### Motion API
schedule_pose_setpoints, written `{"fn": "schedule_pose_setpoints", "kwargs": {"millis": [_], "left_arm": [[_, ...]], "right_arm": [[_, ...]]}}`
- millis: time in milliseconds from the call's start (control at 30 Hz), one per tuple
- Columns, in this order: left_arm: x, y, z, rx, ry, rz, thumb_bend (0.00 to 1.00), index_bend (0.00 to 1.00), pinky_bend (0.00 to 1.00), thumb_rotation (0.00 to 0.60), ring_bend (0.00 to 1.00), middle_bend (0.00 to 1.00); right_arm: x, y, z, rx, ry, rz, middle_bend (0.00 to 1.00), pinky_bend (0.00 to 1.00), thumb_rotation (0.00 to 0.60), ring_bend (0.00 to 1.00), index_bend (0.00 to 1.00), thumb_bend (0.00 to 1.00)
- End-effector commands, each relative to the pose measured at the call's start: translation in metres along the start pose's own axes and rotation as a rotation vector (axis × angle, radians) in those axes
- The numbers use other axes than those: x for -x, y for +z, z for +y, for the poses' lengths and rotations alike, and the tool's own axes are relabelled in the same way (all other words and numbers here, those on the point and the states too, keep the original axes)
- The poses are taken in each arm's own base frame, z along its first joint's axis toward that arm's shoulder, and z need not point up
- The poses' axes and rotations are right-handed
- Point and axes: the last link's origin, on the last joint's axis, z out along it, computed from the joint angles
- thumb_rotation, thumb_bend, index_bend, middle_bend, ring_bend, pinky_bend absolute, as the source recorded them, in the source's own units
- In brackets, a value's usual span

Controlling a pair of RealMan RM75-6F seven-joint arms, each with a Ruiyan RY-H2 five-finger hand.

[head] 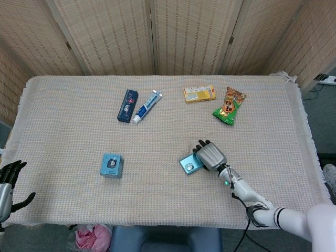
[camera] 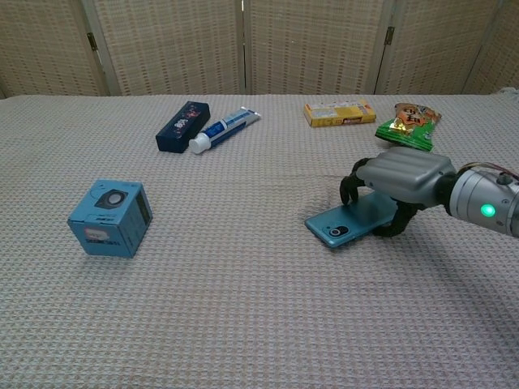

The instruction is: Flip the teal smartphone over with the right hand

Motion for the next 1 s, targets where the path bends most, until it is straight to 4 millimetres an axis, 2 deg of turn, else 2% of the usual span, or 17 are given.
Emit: {"fn": "schedule_pose_setpoints", "kwargs": {"millis": [33,400,600,800,900,1000], "left_arm": [[0.0,0.0,0.001,0.002,0.001,-0.001,0.21,0.16,0.19,0.6,0.14,0.15],[0.0,0.003,0.001,0.001,0.008,-0.004,0.21,0.16,0.19,0.6,0.14,0.15],[0.001,0.004,0.003,0.005,0.009,-0.005,0.21,0.16,0.19,0.6,0.14,0.15],[0.0,0.004,0.003,0.003,0.009,-0.002,0.21,0.16,0.19,0.6,0.14,0.15],[-0.002,0.004,0.001,0.0,0.009,0.003,0.21,0.16,0.19,0.6,0.14,0.15],[-0.002,0.005,0.001,0.002,0.006,0.009,0.21,0.16,0.19,0.6,0.14,0.15]], "right_arm": [[-0.005,0.001,0.003,-0.001,0.001,-0.02,0.38,0.28,0.6,0.17,0.34,0.47],[-0.022,0.004,0.013,0.011,0.033,-0.056,0.42,0.28,0.6,0.22,0.38,0.54],[-0.032,0.018,0.014,0.032,0.045,-0.036,0.42,0.28,0.6,0.22,0.38,0.54],[-0.039,0.032,0.023,0.085,0.014,-0.011,0.42,0.28,0.6,0.22,0.38,0.52],[-0.049,0.029,0.033,0.132,0.012,0.046,0.41,0.28,0.6,0.22,0.38,0.5],[-0.057,0.012,0.047,0.181,0.036,0.091,0.37,0.28,0.6,0.22,0.38,0.49]]}}
